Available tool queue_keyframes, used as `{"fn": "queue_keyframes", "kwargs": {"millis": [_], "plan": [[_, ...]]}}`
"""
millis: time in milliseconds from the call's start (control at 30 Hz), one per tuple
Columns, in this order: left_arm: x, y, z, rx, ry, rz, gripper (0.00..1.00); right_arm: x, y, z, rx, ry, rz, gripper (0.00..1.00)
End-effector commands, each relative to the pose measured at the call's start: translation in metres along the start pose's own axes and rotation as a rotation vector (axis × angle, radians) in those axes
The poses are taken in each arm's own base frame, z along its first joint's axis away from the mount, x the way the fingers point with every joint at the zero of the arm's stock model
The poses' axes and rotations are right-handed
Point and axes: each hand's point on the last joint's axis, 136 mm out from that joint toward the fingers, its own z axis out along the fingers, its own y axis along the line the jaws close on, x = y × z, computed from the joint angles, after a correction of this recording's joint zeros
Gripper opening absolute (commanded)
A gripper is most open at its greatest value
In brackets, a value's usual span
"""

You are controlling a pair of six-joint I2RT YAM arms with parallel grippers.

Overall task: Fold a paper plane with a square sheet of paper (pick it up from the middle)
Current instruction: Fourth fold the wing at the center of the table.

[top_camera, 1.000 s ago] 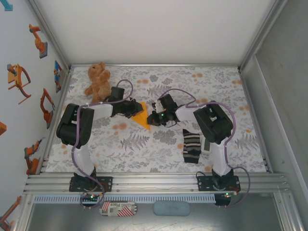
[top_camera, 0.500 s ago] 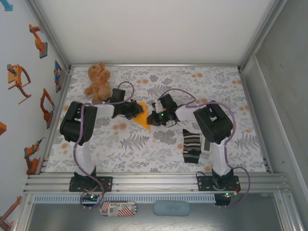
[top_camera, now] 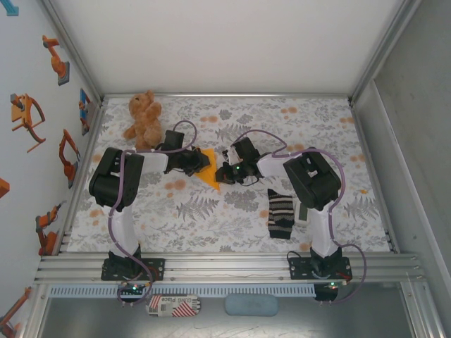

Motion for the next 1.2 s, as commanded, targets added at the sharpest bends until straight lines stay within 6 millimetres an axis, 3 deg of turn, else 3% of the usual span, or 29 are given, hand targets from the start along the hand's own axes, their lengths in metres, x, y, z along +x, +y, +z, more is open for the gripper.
{"fn": "queue_keyframes", "kwargs": {"millis": [0, 567, 767, 1000, 1167], "plan": [[-0.001, 0.008, 0.004, -0.012, -0.002, -0.020, 0.08, 0.037, -0.065, 0.016, 0.182, 0.092, 0.110, 0.09], [-0.004, 0.009, 0.006, -0.003, -0.006, -0.021, 0.08, 0.036, -0.064, 0.012, 0.177, 0.092, 0.118, 0.12], [0.001, 0.019, 0.009, -0.020, 0.009, -0.036, 0.08, 0.031, -0.058, 0.008, 0.169, 0.068, 0.106, 0.14], [0.009, 0.031, 0.011, -0.039, 0.023, -0.054, 0.09, 0.018, -0.035, 0.000, 0.090, 0.011, 0.109, 0.21], [0.011, 0.037, 0.010, -0.053, 0.028, -0.059, 0.09, -0.004, -0.004, -0.024, 0.017, -0.096, 0.109, 0.29]]}}
